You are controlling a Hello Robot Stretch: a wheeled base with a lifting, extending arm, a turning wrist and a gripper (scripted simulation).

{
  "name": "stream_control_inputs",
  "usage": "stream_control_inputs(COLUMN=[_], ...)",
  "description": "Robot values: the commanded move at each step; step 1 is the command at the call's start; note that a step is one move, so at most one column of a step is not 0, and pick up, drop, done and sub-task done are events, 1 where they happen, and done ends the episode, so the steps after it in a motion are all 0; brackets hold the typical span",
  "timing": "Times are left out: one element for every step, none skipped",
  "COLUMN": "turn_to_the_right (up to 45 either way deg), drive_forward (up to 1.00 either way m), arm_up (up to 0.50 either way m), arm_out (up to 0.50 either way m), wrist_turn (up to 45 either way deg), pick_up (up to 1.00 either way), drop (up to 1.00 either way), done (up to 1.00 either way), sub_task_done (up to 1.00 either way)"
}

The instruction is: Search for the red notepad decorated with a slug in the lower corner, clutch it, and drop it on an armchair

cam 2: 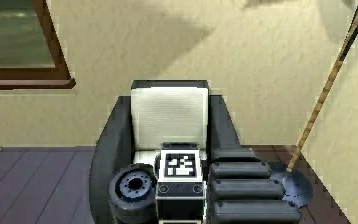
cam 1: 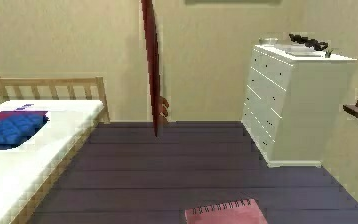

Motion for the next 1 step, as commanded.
stream_control_inputs(turn_to_the_right=[36.0], drive_forward=[0.0], arm_up=[0.0], arm_out=[0.0], wrist_turn=[0.0], pick_up=[0.0], drop=[0.0], done=[0.0], sub_task_done=[0.0])
